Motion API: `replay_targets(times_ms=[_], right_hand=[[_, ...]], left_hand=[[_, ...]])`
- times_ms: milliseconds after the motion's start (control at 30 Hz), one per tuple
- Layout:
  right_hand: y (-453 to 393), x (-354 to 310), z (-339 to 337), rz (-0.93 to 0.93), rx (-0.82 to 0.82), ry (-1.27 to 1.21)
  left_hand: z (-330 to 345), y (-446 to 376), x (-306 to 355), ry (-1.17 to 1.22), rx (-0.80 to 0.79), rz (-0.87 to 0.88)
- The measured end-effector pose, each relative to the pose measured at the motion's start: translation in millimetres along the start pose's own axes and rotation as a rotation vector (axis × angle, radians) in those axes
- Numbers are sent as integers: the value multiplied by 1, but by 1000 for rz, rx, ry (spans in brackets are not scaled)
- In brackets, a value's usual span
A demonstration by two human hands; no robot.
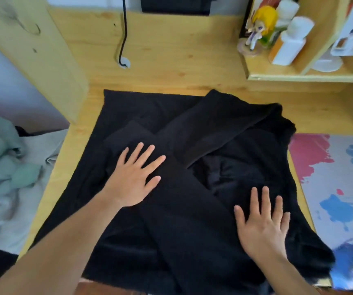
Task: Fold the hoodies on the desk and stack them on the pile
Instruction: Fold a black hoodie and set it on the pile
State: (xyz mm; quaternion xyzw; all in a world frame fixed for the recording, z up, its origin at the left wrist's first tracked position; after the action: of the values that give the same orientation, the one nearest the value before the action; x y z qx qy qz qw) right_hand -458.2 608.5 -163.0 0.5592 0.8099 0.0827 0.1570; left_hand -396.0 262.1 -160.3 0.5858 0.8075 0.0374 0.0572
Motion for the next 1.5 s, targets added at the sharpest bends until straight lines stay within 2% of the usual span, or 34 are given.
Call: replay_targets(times_ms=[67, 133, 200, 267, 333, 400, 500, 567, 633, 700, 800, 867, 933, 1033, 1067, 1133, 1167, 1233, 1300, 1367, 1500], right_hand=[[-4, 3, -5, 48, -15, -34], [-14, -4, -29, 27, 73, -53], [-25, -27, -63, -131, 344, -97], [-36, -70, -83, -367, 452, -181], [-55, -121, -87, -560, 395, -254], [-78, -167, -76, -617, 250, -234], [-111, -209, -52, -512, 20, -49], [-124, -218, -45, -421, -24, -42], [-131, -217, -42, -340, -31, -86], [-133, -212, -42, -307, -28, -139], [-134, -205, -46, -307, 8, -246], [-133, -205, -45, -337, -5, -239], [-126, -209, -43, -405, 10, -207], [-91, -214, -55, -619, 226, -108], [-74, -211, -57, -692, 292, -51], [-44, -195, -49, -763, 318, 64], [-33, -183, -39, -767, 287, 120], [-25, -155, -18, -726, 196, 215], [-27, -134, -1, -694, 115, 318], [-33, -126, 5, -697, 90, 347], [-36, -115, 0, -708, 94, 384]], left_hand=[[-9, -1, 7, 45, 52, -113], [-13, 25, 0, 227, 165, -429], [-8, 57, -14, 372, 261, -664], [-2, 71, -27, 418, 260, -728], [-2, 70, -40, 448, 225, -779], [-3, 65, -50, 475, 186, -852], [-11, 55, -57, 499, 51, -920], [-19, 48, -57, 502, -43, -929], [-30, 39, -55, 535, -63, -861], [-37, 34, -60, 755, -24, -878], [-28, 38, -75, 1180, 43, -1119], [-20, 44, -78, 1255, 73, -1177], [-15, 45, -75, 1216, 53, -1117], [-24, 47, -67, 1085, 68, -944], [-32, 53, -66, 946, 121, -859], [-39, 72, -67, 555, 213, -678], [-31, 85, -70, 406, 203, -627], [-1, 111, -89, 227, 67, -629], [22, 127, -102, 181, -26, -626], [25, 132, -101, 212, -38, -624], [9, 144, -100, 347, 91, -743]])
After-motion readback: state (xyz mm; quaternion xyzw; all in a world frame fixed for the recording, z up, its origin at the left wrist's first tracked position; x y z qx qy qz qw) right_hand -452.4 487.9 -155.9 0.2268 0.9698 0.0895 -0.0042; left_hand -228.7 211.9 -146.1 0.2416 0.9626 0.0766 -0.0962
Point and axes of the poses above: each hand's wrist, its own y-axis away from the middle knuckle, its own z-axis out of the palm, x = y × z, the point moved 6 cm from there along -y, towards the middle knuckle, and after that the axes turned 13 degrees about -z, right-handed, at the moved point
